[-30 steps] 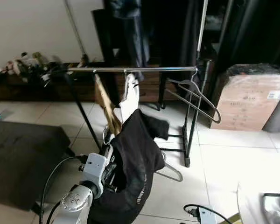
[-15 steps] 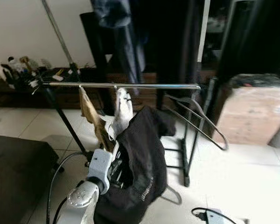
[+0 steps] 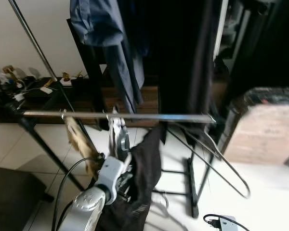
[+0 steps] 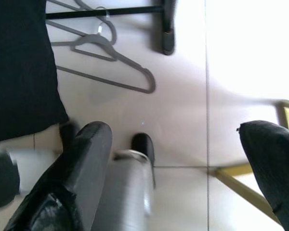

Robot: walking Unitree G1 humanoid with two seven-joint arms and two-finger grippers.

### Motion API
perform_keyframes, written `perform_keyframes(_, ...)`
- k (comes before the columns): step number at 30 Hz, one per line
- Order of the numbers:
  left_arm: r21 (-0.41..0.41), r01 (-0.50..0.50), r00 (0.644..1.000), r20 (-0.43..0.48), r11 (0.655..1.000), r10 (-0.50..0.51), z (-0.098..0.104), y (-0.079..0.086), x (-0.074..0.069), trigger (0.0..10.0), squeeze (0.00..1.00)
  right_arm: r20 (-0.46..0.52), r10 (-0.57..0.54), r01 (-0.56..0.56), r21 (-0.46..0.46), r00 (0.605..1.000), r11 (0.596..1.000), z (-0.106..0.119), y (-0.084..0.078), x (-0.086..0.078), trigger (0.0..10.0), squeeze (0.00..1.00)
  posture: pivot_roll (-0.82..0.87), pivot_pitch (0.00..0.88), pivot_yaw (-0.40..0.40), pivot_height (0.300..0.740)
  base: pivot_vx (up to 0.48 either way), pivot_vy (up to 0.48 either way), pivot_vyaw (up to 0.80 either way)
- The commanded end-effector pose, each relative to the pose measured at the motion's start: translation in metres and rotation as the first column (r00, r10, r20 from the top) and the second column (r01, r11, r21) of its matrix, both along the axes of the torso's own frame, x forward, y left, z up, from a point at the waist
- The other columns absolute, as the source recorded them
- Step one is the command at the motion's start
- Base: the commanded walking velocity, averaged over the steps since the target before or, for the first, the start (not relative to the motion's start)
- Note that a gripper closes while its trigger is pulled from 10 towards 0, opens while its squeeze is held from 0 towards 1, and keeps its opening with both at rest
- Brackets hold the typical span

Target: Hang hanger

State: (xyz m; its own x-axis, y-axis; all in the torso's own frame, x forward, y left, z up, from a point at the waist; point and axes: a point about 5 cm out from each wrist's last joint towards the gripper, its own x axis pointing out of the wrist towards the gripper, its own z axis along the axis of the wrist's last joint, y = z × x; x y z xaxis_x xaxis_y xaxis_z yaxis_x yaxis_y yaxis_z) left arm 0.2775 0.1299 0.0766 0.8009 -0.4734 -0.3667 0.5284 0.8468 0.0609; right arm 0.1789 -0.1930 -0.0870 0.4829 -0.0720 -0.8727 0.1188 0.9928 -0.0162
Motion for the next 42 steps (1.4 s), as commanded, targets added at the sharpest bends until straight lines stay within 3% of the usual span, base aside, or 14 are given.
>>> perform_keyframes(1,0.030,0.009,1.000,-0.007,1.000,-0.008,-0.001,0.006,0.001,10.0,0.00,-0.015,0.013,-0.012,0.024,1.000,1.000,-0.002,0.009,-0.003,10.0,0.00,-0.12,0.117,0.080,0.740,0.000,0.000,0.00)
perform_keyframes(5,0.034,0.012,0.998,0.060,0.999,-0.014,0.010,-0.001,0.023,10.0,0.00,-0.021,0.036,-0.036,0.028,0.999,0.999,-0.003,0.010,-0.003,10.0,0.00,-0.11,0.119,0.073,0.740,0.000,0.000,0.00)
perform_keyframes(9,0.087,0.069,0.990,0.115,0.994,-0.079,0.017,-0.019,0.040,10.0,0.00,-0.026,0.045,-0.045,0.022,0.999,0.999,-0.003,0.009,-0.003,10.0,0.00,-0.12,0.121,0.069,0.740,0.000,0.000,0.00)
perform_keyframes(16,0.078,0.080,0.994,0.069,0.994,-0.086,0.014,-0.032,0.064,10.0,0.00,-0.036,0.068,-0.068,0.015,0.997,0.998,-0.003,0.007,-0.003,10.0,0.00,-0.13,0.121,0.059,0.740,0.000,0.000,0.00)
perform_keyframes(18,0.055,0.045,0.998,0.038,0.997,-0.047,0.020,-0.031,0.078,10.0,0.00,-0.040,0.070,-0.070,0.016,0.997,0.997,-0.003,0.007,-0.004,10.0,0.00,-0.13,0.122,0.057,0.740,0.000,0.000,0.00)
perform_keyframes(21,0.035,0.075,0.997,-0.008,0.997,-0.075,0.021,-0.036,0.083,10.0,0.00,-0.043,0.071,-0.070,0.015,0.997,0.997,-0.003,0.007,-0.004,10.0,0.00,-0.13,0.126,0.058,0.740,0.000,0.000,0.00)
perform_keyframes(26,0.120,0.139,0.985,-0.123,0.983,-0.124,0.005,-0.037,0.078,10.0,0.00,-0.049,0.077,-0.076,0.019,0.996,0.997,-0.003,0.008,-0.004,10.0,0.00,-0.13,0.132,0.060,0.740,0.000,0.000,0.00)
perform_keyframes(28,0.079,0.081,0.994,-0.074,0.994,-0.076,0.007,-0.037,0.080,10.0,0.00,-0.053,0.084,-0.083,0.023,0.995,0.996,-0.003,0.008,-0.004,10.0,0.00,-0.13,0.133,0.059,0.740,0.000,0.000,0.00)
perform_keyframes(29,0.042,0.064,0.997,-0.042,0.997,-0.062,0.010,-0.038,0.080,10.0,1.00,-0.053,0.085,-0.084,0.024,0.995,0.996,-0.003,0.008,-0.004,10.0,0.00,-0.13,0.135,0.060,0.740,0.000,0.000,0.00)
perform_keyframes(36,-0.107,0.103,0.992,0.088,0.989,-0.094,0.027,-0.031,0.063,10.0,1.00,-0.054,0.084,-0.083,0.030,0.995,0.996,-0.003,0.008,-0.004,10.0,0.00,-0.11,0.137,0.066,0.740,0.000,0.000,0.00)
perform_keyframes(39,-0.109,0.136,0.986,0.108,0.985,-0.124,0.035,-0.024,0.036,10.0,1.00,-0.056,0.086,-0.084,0.033,0.995,0.996,-0.003,0.009,-0.004,10.0,0.00,-0.12,0.135,0.072,0.740,0.000,0.000,0.00)
perform_keyframes(40,-0.093,0.135,0.982,0.143,0.986,-0.121,0.041,-0.019,0.019,10.0,1.00,-0.056,0.083,-0.081,0.034,0.995,0.996,-0.003,0.009,-0.005,10.0,0.00,-0.12,0.131,0.077,0.740,0.000,0.000,0.00)
perform_keyframes(41,-0.060,0.137,0.976,0.177,0.989,-0.125,0.044,-0.015,0.005,10.0,0.00,-0.057,0.082,-0.080,0.033,0.995,0.996,-0.003,0.009,-0.005,10.0,0.00,-0.11,0.130,0.080,0.740,0.000,0.000,0.00)
perform_keyframes(42,-0.042,0.127,0.973,0.201,0.991,-0.117,0.045,-0.009,-0.009,10.0,0.00,-0.058,0.080,-0.078,0.033,0.995,0.996,-0.003,0.008,-0.005,10.0,0.00,-0.11,0.127,0.081,0.740,0.000,0.000,0.00)
